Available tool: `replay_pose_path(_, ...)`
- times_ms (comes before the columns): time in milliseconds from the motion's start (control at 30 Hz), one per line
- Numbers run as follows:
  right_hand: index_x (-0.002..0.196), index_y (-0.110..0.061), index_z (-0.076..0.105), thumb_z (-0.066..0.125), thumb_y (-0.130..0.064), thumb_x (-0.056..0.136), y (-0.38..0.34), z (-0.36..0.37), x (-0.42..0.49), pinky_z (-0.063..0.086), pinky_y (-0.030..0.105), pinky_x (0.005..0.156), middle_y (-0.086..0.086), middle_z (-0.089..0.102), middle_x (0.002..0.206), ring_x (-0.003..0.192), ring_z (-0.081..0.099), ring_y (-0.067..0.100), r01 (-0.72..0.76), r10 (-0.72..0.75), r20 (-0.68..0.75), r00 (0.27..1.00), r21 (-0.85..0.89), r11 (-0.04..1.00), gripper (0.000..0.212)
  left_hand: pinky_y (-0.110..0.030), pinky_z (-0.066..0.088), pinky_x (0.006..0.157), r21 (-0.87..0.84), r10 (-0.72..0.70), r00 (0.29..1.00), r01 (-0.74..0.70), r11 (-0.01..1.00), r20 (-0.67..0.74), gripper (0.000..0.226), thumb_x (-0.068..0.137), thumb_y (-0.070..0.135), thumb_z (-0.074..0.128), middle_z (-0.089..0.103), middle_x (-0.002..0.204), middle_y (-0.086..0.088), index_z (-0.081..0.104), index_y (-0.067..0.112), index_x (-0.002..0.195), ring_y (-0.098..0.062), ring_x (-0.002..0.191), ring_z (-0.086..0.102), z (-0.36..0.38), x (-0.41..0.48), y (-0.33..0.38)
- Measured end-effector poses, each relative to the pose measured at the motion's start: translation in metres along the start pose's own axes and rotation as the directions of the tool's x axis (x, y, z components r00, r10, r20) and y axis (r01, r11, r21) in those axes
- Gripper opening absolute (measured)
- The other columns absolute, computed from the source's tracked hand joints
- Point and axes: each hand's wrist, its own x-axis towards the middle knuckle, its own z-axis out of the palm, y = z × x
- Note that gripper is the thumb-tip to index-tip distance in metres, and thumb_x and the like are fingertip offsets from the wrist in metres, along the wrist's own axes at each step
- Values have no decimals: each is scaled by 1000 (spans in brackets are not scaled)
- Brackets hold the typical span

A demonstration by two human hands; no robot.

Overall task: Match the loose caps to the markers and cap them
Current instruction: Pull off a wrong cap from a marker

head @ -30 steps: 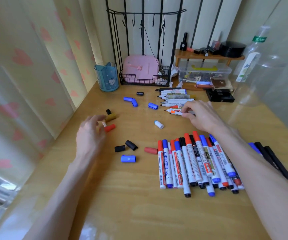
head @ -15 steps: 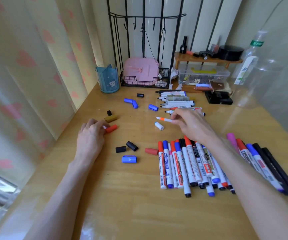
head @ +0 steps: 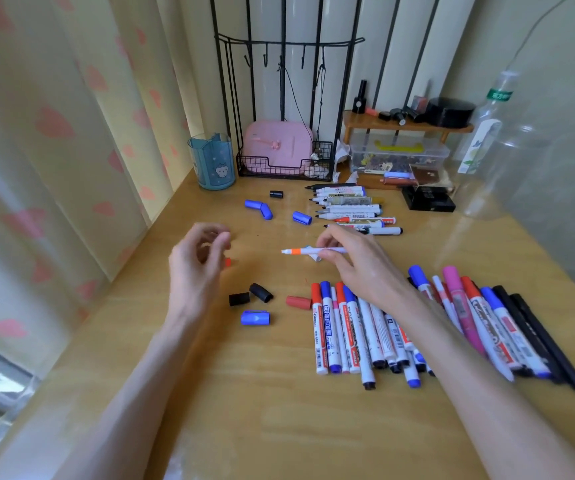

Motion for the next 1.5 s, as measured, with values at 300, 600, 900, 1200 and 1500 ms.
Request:
replay_pose_path(300,104,-27,67,60,-17,104,-2,-27,-69,36,14,62,-13,61,93,72,53,7,-105,113,-65,992,113,988,12,-27,37,49,-202,-68,925,153,967,375,17,95,29,73,59,64,-3,79,13,93,-17,51,47,40,-39,29)
replay_pose_path(600,111,-25,71,60,-15,104,-1,-31,-91,39,12,73,-17,59,100,96,59,10,-118,136,-139,981,130,984,17,-20,45,54,-177,-44,879,144,974,474,14,96,11,71,75,73,-6,75,8,110,-8,54,58,47,-46,28)
replay_pose_path(900,110,-25,71,59,-14,104,-6,-32,-91,38,14,70,-14,59,99,88,58,13,-97,115,-141,983,130,987,17,-8,43,55,-192,-19,861,135,972,508,13,93,11,75,73,69,-13,74,2,102,-5,54,62,49,-48,28)
replay_pose_path(1200,109,-23,74,63,-14,102,-13,-26,-93,35,14,70,-23,62,93,82,55,-1,-39,47,-138,989,63,997,16,-10,47,65,-179,24,834,90,980,552,9,92,12,76,75,70,-9,78,7,100,-7,62,67,51,-52,29)
replay_pose_path(1500,106,-22,79,70,-12,97,-24,-22,-97,33,8,63,-22,60,76,69,53,-7,-75,76,-215,974,13,997,16,-29,60,72,-180,21,847,88,980,531,5,95,11,73,77,74,-7,78,9,96,-22,71,75,53,-55,29)
